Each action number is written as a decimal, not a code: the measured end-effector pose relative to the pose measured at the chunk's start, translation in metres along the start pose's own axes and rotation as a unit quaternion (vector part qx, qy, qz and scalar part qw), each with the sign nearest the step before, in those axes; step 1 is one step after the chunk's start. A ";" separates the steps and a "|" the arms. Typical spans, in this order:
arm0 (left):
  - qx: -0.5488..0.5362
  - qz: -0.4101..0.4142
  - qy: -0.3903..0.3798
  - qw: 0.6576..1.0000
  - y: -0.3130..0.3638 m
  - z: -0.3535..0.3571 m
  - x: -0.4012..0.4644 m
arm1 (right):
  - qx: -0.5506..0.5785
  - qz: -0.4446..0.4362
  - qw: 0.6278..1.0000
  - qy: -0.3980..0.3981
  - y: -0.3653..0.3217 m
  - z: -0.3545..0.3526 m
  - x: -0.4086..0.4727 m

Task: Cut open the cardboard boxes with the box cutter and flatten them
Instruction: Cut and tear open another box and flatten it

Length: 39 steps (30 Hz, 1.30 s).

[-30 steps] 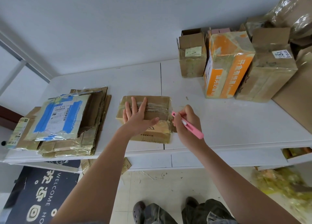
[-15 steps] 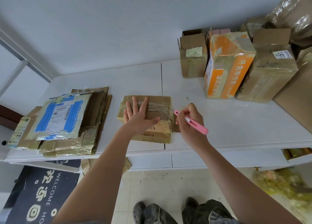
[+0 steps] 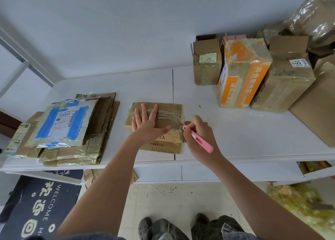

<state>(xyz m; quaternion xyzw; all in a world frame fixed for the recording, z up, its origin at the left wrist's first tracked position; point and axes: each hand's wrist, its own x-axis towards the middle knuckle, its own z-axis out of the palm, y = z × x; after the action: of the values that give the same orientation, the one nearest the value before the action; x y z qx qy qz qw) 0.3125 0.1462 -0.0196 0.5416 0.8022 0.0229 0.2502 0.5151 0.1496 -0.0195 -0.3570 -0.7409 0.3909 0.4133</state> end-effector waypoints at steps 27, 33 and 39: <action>-0.279 -0.204 0.190 0.919 0.032 -0.028 -0.013 | 0.028 0.076 0.991 0.103 0.025 0.000 0.084; -0.205 -0.261 0.146 0.932 0.042 -0.035 -0.002 | 0.135 0.105 0.985 0.017 0.033 -0.009 0.055; -0.032 -0.255 0.094 0.962 0.060 -0.021 0.006 | 0.145 0.094 0.980 0.096 0.048 -0.018 0.030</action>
<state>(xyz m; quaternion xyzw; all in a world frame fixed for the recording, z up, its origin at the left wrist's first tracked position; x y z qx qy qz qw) 0.3531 0.1811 0.0145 0.3061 0.9325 0.0345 0.1887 0.5288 0.2011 -0.0453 -0.3971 -0.5964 0.4952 0.4913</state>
